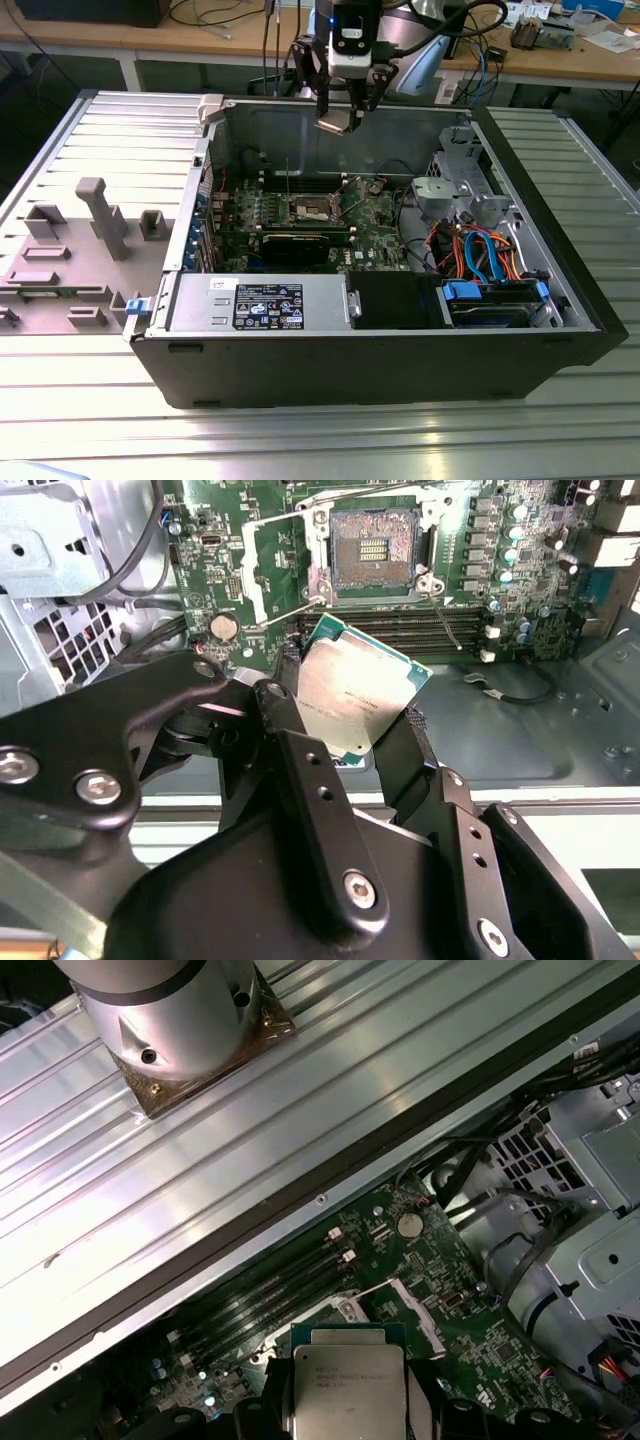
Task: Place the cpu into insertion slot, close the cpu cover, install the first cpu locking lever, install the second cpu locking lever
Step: 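Place the cpu into insertion slot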
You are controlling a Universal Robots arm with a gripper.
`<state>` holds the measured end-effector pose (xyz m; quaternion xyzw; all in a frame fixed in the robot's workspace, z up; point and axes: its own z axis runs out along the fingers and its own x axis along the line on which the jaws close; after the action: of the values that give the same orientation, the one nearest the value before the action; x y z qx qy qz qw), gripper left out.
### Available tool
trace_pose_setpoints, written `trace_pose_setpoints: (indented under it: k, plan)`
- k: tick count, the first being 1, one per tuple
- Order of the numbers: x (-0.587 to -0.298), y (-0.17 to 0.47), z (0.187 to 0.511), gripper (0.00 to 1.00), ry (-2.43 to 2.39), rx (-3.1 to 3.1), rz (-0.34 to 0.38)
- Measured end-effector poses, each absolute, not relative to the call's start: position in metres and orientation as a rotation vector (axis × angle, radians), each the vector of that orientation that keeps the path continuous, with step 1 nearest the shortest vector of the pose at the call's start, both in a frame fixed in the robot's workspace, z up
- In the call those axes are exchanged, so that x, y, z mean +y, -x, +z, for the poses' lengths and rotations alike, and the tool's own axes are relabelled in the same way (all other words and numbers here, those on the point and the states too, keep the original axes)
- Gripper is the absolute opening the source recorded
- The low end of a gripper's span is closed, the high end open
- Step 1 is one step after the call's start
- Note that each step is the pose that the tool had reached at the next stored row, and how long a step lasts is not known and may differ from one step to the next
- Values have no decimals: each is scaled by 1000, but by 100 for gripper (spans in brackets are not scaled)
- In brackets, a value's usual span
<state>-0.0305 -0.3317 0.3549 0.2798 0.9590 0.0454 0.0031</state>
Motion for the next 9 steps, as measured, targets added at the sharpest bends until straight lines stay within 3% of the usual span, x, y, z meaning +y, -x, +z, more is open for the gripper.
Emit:
trace_pose_setpoints:
  k: [9]
  plan:
    - [-332, 32, 354, 54, -930, 2989, 140]
